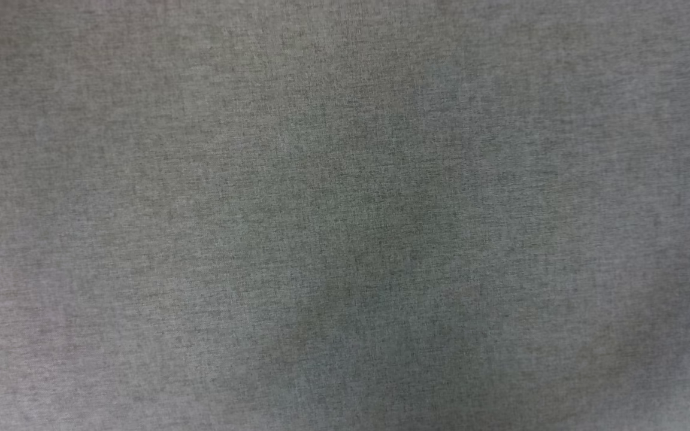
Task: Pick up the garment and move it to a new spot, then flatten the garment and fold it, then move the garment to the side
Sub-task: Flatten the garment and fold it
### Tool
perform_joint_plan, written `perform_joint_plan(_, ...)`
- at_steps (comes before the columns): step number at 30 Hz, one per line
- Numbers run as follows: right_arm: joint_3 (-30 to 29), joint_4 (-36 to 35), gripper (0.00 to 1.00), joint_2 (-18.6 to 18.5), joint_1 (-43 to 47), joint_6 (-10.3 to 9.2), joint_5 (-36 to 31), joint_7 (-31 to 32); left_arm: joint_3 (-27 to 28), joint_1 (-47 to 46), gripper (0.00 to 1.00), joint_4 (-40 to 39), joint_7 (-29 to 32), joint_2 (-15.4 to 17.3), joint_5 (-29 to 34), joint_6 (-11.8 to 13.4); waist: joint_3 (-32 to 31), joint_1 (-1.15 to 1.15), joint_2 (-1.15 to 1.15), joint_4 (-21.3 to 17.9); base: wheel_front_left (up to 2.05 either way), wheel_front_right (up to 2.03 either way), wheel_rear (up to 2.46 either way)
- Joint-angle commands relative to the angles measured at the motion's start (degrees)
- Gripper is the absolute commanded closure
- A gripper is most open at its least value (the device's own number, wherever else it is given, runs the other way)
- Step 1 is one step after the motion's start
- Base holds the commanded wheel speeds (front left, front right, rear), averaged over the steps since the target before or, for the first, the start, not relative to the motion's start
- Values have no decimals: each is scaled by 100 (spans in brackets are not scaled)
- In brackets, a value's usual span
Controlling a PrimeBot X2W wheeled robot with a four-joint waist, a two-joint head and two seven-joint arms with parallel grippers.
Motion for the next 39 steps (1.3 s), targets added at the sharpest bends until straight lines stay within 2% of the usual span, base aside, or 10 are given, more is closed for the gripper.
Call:
perform_joint_plan(1,169,199,100,-24,85,-3,180,-103,35,245,100,47,-63,-31,-116,-19,51,-1,0,23,0,0,0)
perform_joint_plan(4,454,471,100,-23,302,-2,426,-221,134,603,100,121,-185,-56,-314,-71,15,-1,0,57,0,0,0)
perform_joint_plan(10,1025,637,100,-259,1071,-3,898,-511,215,1600,100,149,-621,-110,-588,-189,-385,-1,0,241,0,0,0)
perform_joint_plan(14,1342,477,100,-427,2026,-2,1196,-751,237,2709,100,105,-886,-161,-815,-232,-967,-1,0,372,0,0,0)
perform_joint_plan(19,1513,141,100,-608,3521,-3,1473,-998,362,4522,100,-294,-1087,-161,-1144,-103,-1790,-1,0,428,0,0,0)
perform_joint_plan(24,1362,-279,100,-793,4962,-5,1636,-1047,527,6420,100,-1004,-1163,-145,-1460,204,-2500,-1,0,461,0,0,0)
perform_joint_plan(26,1302,-353,100,-826,5247,-6,1647,-1063,564,6798,100,-1153,-1172,-152,-1541,263,-2626,-1,0,465,0,0,0)
perform_joint_plan(27,1161,-535,100,-837,5834,-6,1704,-1048,610,7516,100,-1489,-1176,-125,-1619,430,-2862,-1,0,461,0,0,0)
perform_joint_plan(32,709,-1018,100,-875,7189,-7,1546,-878,683,9153,100,-2399,-990,-42,-1791,977,-3327,-1,0,450,0,0,0)
perform_joint_plan(39,-393,-2117,100,-593,9054,-7,1168,-425,737,10927,100,-3861,-441,60,-2016,1778,-3748,-1,0,492,0,0,0)
